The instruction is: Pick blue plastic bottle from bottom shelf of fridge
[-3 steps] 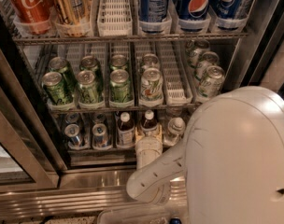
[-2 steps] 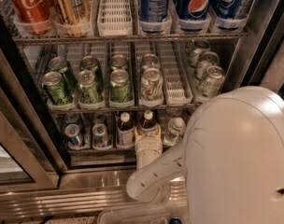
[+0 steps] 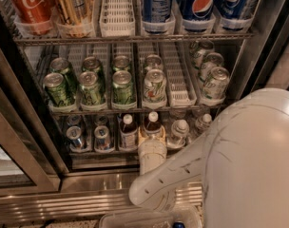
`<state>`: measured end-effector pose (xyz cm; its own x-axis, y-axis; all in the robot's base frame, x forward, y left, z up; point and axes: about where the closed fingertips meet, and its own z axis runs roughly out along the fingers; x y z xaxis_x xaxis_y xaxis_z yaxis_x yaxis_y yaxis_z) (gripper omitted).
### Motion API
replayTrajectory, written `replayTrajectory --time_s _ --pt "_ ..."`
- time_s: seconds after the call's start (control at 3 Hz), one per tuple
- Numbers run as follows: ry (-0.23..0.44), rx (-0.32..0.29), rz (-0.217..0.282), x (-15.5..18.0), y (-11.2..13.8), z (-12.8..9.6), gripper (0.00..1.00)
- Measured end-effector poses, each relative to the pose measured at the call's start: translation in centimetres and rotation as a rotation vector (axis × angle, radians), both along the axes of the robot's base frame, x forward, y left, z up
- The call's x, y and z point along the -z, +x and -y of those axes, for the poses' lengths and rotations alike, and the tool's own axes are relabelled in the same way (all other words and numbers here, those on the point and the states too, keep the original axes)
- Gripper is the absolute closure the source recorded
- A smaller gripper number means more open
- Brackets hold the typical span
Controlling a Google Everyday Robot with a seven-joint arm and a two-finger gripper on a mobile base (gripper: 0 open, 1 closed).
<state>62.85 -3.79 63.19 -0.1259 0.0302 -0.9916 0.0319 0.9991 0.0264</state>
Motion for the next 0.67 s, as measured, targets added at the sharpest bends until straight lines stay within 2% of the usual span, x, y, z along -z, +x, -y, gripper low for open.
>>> replayTrajectory --time_s 0.67 --pt "0.011 -0.002 0.017 -0.71 -0.69 -0.1 1.0"
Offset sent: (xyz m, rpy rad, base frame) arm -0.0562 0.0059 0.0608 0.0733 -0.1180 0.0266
